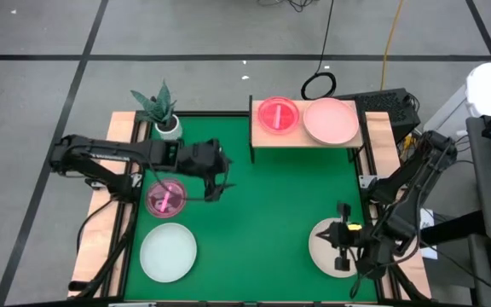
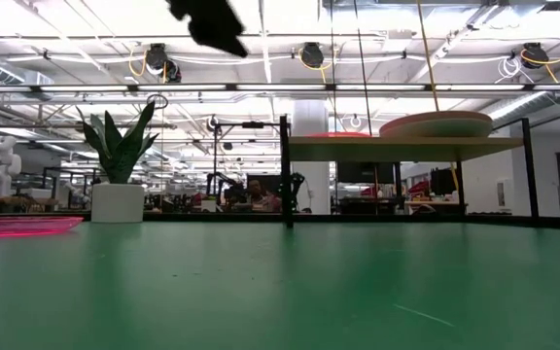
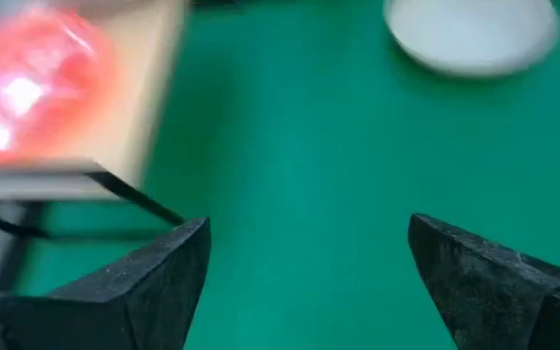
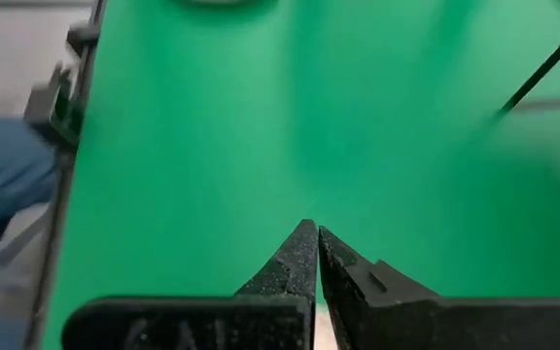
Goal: Place and stack plates onto a shelf
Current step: Stack the large light brown plate on top of the large pink plate on the shelf
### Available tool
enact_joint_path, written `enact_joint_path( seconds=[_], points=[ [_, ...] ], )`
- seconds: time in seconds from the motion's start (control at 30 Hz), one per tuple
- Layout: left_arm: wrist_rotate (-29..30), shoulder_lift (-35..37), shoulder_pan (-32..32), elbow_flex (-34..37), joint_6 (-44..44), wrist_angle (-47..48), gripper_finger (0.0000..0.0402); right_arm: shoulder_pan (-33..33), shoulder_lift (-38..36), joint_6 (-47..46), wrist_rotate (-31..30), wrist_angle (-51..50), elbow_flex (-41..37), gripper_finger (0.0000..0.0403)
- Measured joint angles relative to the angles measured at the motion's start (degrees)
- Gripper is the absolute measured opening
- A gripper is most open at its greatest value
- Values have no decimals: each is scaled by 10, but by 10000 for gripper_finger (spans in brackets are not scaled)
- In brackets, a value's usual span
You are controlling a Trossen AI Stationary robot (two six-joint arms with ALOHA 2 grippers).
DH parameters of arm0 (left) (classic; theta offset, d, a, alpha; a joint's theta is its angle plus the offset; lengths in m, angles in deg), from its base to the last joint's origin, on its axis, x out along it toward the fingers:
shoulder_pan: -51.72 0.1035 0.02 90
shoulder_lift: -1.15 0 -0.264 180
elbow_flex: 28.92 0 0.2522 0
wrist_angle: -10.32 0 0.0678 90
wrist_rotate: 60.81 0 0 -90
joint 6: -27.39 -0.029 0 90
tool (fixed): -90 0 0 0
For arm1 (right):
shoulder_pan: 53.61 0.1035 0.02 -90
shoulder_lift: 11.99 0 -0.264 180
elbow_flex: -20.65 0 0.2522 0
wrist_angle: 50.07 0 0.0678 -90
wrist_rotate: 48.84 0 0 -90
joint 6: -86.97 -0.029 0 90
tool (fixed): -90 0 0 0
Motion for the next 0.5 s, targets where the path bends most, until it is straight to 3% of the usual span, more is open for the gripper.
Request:
enact_joint_path(
  seconds=[0.2,0.5],
  points=[
    [18,5,-112,1,60,67,351,-5,47,-41,87,46,0,0],
    [136,5,-280,1,175,127,351,0,138,-65,196,167,7,0]
  ],
)
